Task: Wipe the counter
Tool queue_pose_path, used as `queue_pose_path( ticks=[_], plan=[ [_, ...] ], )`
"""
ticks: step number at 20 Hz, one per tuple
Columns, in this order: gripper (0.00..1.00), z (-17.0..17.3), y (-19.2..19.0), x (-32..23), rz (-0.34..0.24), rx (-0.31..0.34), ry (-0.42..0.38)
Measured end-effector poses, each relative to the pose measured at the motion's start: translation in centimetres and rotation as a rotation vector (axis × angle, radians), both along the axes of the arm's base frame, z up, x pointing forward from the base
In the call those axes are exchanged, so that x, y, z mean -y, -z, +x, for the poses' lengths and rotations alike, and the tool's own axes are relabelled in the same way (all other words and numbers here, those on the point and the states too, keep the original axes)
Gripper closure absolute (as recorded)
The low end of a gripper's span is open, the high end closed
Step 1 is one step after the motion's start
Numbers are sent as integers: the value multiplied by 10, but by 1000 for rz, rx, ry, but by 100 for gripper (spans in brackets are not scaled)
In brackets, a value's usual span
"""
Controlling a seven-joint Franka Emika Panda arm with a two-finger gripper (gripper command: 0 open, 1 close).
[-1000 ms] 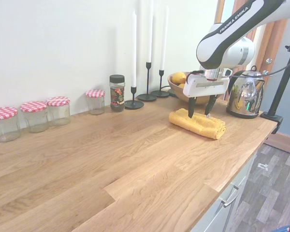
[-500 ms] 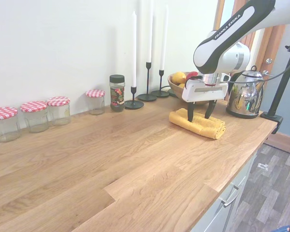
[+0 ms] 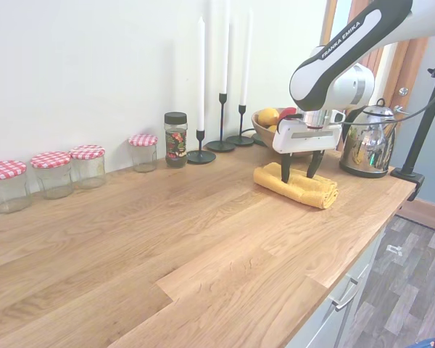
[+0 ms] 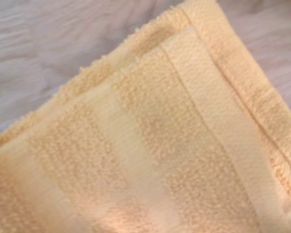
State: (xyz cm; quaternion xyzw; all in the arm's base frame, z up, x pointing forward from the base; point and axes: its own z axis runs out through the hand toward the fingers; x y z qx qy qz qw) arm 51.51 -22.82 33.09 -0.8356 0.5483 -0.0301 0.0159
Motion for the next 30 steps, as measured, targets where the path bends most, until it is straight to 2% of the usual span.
queue_pose_path(
  ticks=[15, 30],
  plan=[
    [100, 3, 1, -7, 38, 16, 12],
    [100, 8, 1, -19, 38, 18, -14]
  ],
)
